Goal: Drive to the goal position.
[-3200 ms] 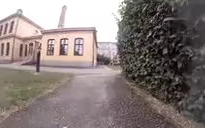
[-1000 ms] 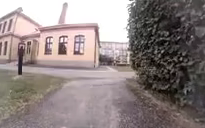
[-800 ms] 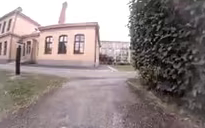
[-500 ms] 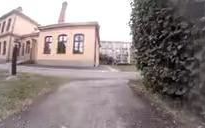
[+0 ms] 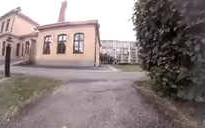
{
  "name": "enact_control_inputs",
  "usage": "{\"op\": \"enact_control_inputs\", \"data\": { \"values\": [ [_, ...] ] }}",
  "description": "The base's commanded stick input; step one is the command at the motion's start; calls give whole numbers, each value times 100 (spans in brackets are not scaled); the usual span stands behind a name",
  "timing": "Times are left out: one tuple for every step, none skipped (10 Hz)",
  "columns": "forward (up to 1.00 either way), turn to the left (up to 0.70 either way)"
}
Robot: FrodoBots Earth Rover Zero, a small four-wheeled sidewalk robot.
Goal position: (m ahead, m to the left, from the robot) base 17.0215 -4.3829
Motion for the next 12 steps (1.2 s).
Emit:
{"op": "enact_control_inputs", "data": {
  "values": [
    [70, 0],
    [70, 0],
    [70, 0],
    [70, 0],
    [70, 0],
    [70, 0],
    [70, 0],
    [70, 0],
    [70, 0],
    [70, -16],
    [70, -28],
    [70, -28]
  ]
}}
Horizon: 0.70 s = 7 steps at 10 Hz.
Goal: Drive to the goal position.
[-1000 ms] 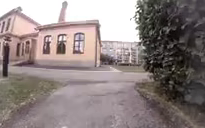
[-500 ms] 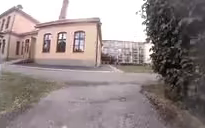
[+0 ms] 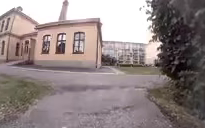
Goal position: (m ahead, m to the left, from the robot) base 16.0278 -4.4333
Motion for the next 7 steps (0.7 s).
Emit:
{"op": "enact_control_inputs", "data": {
  "values": [
    [70, 0],
    [70, 0],
    [70, 0],
    [70, -11],
    [70, -28],
    [70, -27],
    [70, -13]
  ]
}}
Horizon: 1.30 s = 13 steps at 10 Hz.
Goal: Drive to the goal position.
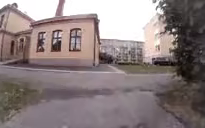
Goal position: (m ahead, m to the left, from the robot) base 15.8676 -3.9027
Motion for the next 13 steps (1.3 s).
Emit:
{"op": "enact_control_inputs", "data": {
  "values": [
    [70, 0],
    [70, 0],
    [70, 0],
    [70, 0],
    [70, 0],
    [70, 0],
    [70, 0],
    [70, 0],
    [70, -11],
    [70, -14],
    [70, 0],
    [70, 0],
    [70, 0]
  ]
}}
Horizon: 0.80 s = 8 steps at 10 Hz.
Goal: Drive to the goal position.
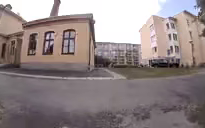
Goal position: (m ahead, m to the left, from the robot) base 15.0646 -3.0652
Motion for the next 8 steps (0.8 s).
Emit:
{"op": "enact_control_inputs", "data": {
  "values": [
    [70, 0],
    [70, 0],
    [70, 0],
    [70, 0],
    [70, 0],
    [70, 0],
    [70, 0],
    [70, 0]
  ]
}}
